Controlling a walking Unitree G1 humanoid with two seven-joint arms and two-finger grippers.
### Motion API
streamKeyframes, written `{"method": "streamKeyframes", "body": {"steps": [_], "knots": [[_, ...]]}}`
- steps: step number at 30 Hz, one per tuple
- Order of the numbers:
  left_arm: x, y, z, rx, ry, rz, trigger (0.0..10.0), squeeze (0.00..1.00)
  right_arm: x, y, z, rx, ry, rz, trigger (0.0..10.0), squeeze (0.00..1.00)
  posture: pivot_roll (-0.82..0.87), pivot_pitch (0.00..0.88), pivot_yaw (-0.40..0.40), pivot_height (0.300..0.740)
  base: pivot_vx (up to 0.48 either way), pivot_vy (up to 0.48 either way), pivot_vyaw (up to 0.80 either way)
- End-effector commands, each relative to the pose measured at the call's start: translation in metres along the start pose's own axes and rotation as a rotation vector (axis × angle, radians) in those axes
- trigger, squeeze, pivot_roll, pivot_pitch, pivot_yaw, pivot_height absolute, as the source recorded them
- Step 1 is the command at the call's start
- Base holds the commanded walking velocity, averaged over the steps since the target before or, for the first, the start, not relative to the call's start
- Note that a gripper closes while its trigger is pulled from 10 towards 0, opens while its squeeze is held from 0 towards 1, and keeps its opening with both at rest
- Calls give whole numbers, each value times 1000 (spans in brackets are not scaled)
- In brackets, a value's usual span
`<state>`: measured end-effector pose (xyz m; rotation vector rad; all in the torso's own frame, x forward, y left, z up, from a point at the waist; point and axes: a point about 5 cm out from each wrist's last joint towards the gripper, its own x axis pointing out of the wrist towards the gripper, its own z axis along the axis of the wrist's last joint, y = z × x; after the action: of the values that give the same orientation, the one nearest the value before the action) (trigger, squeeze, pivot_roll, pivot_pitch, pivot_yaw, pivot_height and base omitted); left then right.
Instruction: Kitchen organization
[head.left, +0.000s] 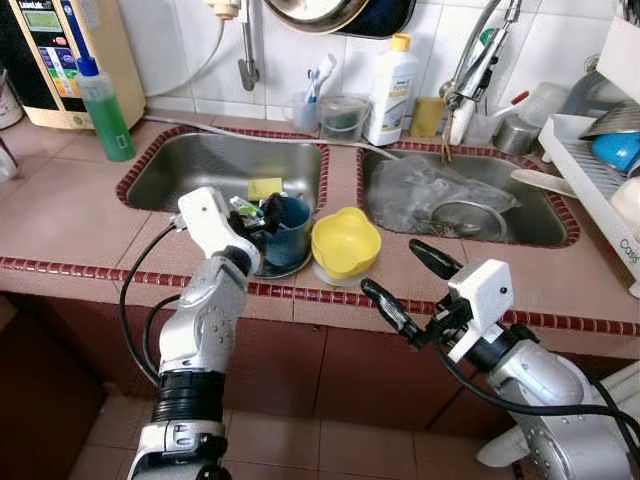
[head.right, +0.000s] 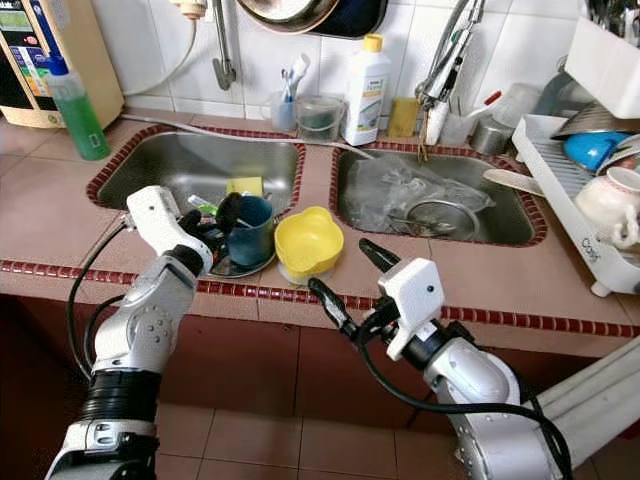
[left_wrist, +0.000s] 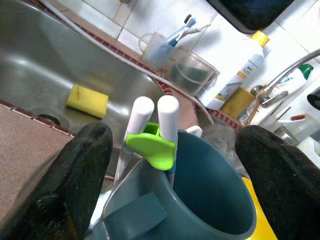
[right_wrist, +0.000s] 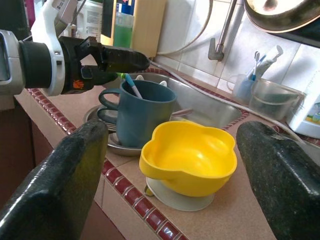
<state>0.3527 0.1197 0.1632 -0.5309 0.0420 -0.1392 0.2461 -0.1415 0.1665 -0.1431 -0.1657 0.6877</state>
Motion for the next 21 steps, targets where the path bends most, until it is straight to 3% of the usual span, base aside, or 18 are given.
{"method": "streamKeyframes", "body": {"steps": [1, 9, 10, 11, 12, 21], "knots": [[4, -6, 2, 3, -4, -26, 10000, 0, 2, 0, 10, -25, -27, 12, 10000, 0, -180, 0, -5, 740, 0, 0, 0], [8, -11, 6, 14, -34, -63, 10000, 0, 2, -1, 11, -27, -33, 3, 10000, 0, -183, 0, -2, 740, 0, 0, 0], [8, -12, 6, 13, -40, -70, 6039, 0, 2, -1, 11, -27, -34, 2, 10000, 0, -183, 0, -2, 740, 0, 0, 0], [9, -13, 6, 11, -43, -72, 4000, 0, 2, -1, 11, -26, -35, 1, 10000, 0, -183, 0, -2, 740, 0, 0, 0], [9, -15, 6, 11, -52, -77, 0, 0, 3, -1, 12, -26, -36, 0, 10000, 0, -184, 0, 0, 740, 0, 0, 0], [11, -21, 8, 16, -74, -112, 0, 0, 3, -1, 12, -26, -39, -7, 10000, 0, -185, 0, 2, 740, 0, 0, 0]]}}
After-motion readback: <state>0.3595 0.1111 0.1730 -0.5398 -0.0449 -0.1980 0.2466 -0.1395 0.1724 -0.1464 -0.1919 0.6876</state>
